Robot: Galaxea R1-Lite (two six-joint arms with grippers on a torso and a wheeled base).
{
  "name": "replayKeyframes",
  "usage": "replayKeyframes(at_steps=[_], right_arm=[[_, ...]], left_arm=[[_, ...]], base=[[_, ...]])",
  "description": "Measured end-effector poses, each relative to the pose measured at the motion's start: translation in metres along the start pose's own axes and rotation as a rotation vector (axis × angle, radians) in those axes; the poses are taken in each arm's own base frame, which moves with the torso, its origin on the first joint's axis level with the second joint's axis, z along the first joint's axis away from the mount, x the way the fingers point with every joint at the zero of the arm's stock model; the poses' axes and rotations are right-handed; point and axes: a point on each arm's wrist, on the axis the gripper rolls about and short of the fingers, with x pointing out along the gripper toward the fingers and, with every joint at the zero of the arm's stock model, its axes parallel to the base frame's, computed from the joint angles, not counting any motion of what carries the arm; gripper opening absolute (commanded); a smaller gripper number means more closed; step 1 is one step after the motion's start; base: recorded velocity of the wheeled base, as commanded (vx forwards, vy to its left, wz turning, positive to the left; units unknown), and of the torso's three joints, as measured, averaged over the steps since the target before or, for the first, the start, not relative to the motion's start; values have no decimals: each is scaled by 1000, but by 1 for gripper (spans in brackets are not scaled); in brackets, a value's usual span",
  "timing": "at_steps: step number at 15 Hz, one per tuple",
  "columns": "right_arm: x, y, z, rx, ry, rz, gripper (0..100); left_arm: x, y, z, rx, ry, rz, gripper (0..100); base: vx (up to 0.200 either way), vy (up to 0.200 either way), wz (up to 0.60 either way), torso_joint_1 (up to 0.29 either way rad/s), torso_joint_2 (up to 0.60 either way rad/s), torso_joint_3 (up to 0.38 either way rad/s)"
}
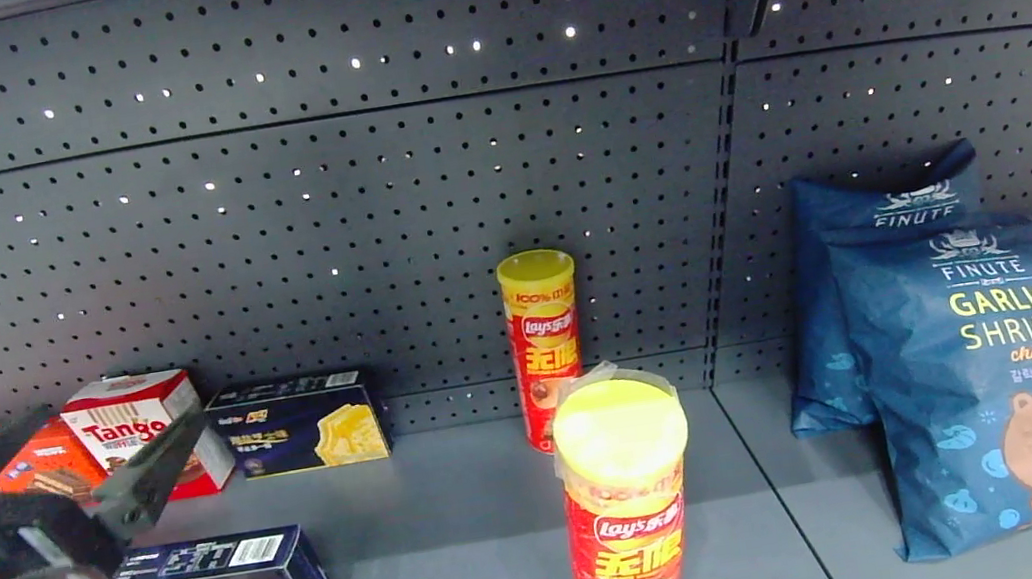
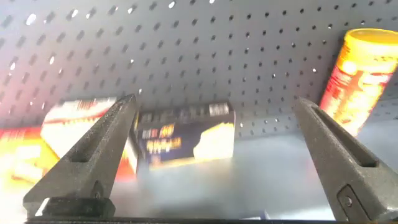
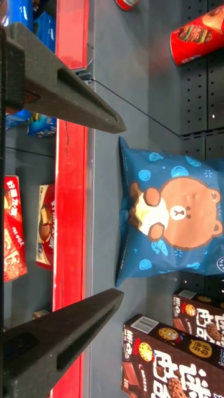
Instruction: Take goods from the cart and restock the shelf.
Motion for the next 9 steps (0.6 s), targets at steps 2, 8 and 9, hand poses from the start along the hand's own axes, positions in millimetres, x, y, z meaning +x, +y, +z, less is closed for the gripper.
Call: replayKeyframes(at_steps=[2, 8, 9], right_arm=[[0, 0, 0, 0, 0, 0, 100], [0, 0, 0, 0, 1, -1, 100], [0, 0, 0, 0, 2, 0, 100]], left_arm=[[-27, 6, -18, -2, 8, 19, 100], [-97, 14, -68, 46, 122, 27, 100], [-108, 15, -74, 58, 146, 22, 100]], base=[[0, 0, 0, 0, 0, 0], [0, 0, 0, 0, 0, 0], [0, 0, 0, 0, 0, 0]])
